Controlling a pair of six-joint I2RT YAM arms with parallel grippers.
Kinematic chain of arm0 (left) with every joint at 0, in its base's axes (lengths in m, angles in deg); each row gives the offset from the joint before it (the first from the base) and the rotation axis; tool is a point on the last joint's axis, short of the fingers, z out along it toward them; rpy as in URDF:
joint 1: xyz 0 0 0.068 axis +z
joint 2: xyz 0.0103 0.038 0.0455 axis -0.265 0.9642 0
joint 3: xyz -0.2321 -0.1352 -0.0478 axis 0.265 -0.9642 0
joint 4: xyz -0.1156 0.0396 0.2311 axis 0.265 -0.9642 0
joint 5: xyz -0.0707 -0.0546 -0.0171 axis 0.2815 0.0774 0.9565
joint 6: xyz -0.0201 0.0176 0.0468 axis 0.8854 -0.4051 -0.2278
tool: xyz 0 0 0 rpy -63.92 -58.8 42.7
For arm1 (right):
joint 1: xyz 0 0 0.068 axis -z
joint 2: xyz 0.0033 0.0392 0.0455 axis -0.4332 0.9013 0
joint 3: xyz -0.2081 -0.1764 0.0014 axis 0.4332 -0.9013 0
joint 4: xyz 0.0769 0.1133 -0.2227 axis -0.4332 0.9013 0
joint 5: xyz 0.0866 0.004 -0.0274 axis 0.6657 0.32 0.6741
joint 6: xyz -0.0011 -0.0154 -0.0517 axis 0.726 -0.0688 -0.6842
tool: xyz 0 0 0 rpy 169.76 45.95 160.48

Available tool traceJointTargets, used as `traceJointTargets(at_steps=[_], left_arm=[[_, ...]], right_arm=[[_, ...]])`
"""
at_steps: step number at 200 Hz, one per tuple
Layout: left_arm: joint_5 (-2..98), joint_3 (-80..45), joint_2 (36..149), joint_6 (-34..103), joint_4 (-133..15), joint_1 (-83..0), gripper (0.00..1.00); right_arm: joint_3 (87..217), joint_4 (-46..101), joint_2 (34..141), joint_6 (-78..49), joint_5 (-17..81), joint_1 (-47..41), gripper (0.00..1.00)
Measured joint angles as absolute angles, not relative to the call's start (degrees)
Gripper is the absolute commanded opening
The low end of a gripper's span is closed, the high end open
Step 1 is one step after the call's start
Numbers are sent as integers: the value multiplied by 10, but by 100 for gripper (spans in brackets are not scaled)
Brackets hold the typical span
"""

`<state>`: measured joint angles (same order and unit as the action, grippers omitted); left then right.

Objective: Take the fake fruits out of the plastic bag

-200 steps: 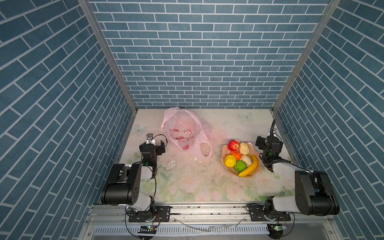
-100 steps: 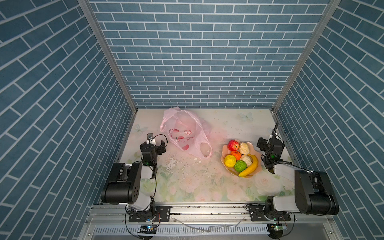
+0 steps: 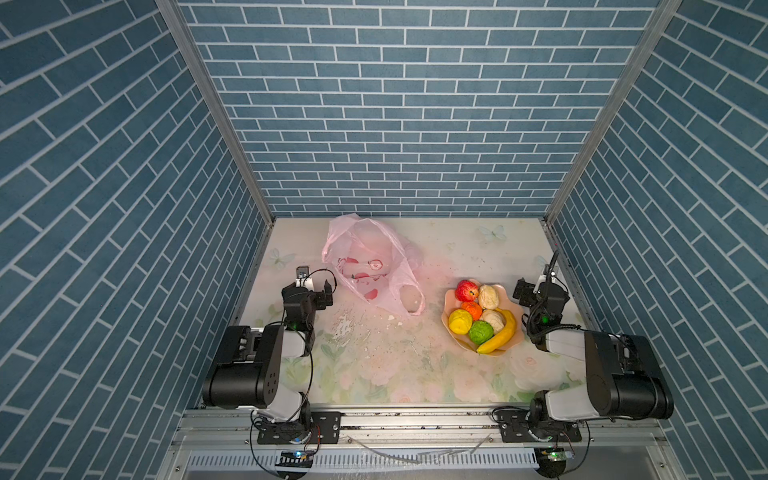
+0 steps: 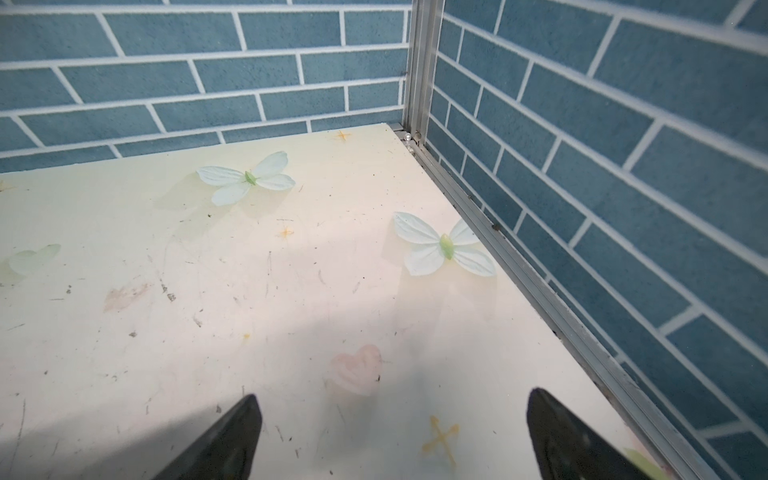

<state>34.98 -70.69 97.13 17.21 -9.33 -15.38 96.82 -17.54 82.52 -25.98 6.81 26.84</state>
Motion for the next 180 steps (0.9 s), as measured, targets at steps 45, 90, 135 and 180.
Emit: traceJointTargets(at_steps=[45,90,135,180], left_arm=[[350,-707,971,171,-94,-154,99],[350,-707,971,171,-94,-154,99],[350,-707,971,171,-94,-154,99],[350,-707,971,171,-94,-154,99]], right_arm=[[968,-194,828,-260,75,273,99],[960,-215,828,-256,91,280,99],[943,-242,837,-255,106,281,99],[924,-297,869,-255,121,283,99]])
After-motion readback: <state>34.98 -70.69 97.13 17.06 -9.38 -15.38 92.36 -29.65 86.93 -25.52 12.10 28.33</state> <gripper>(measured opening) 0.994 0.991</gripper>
